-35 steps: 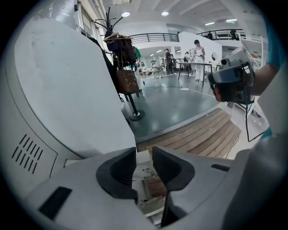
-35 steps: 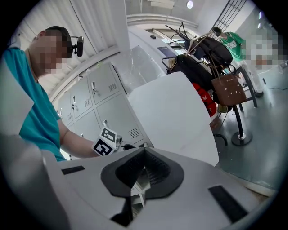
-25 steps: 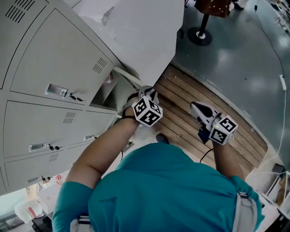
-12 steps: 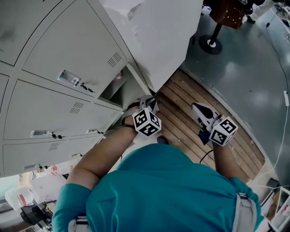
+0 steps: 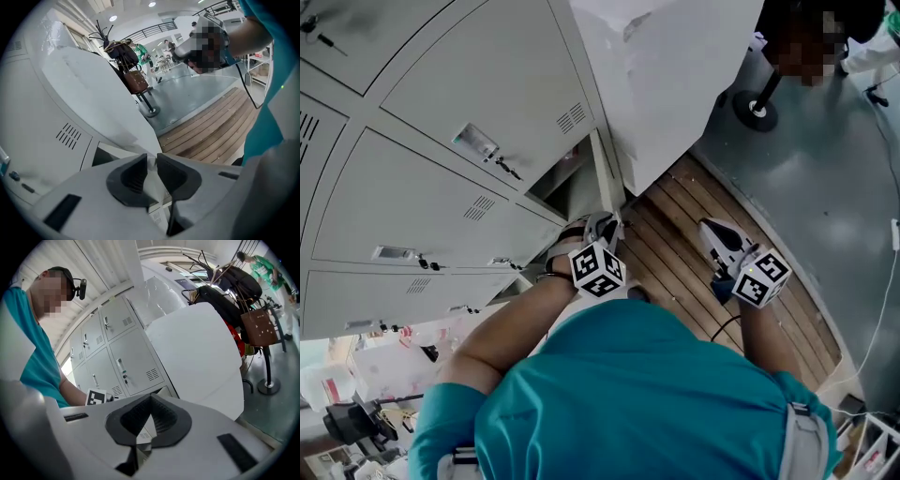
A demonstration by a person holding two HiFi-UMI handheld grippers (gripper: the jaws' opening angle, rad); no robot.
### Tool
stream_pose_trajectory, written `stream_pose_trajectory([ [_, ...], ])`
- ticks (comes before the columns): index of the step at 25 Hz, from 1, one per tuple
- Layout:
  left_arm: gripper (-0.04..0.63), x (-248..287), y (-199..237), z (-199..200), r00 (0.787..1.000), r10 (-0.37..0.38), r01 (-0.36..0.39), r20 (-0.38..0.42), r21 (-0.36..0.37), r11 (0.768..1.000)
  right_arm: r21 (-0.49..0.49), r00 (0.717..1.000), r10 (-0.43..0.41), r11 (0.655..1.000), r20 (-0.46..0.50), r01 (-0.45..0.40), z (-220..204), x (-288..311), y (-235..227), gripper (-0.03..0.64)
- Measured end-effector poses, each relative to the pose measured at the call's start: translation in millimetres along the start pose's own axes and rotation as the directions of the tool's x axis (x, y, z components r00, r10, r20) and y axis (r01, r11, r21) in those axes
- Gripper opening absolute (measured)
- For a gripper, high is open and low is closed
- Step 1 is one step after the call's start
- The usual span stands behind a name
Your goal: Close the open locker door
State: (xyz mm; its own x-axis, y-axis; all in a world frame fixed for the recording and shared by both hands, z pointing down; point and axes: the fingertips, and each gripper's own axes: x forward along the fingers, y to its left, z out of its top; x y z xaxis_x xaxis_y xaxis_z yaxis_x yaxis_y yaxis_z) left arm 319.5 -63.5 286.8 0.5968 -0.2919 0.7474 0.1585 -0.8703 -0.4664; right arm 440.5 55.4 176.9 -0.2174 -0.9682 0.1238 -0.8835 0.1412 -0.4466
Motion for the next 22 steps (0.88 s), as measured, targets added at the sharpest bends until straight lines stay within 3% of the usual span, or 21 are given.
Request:
stream_pose_trajectory([
  [22, 0.072, -26.9, 56.9, -103.3, 0.982, 0.123, -0.132, -0.143, -0.056, 0.990, -0.032, 0.996, 0.080, 0.996, -0.038, -0.081, 7.7, 64.8, 24.0, -0.002],
])
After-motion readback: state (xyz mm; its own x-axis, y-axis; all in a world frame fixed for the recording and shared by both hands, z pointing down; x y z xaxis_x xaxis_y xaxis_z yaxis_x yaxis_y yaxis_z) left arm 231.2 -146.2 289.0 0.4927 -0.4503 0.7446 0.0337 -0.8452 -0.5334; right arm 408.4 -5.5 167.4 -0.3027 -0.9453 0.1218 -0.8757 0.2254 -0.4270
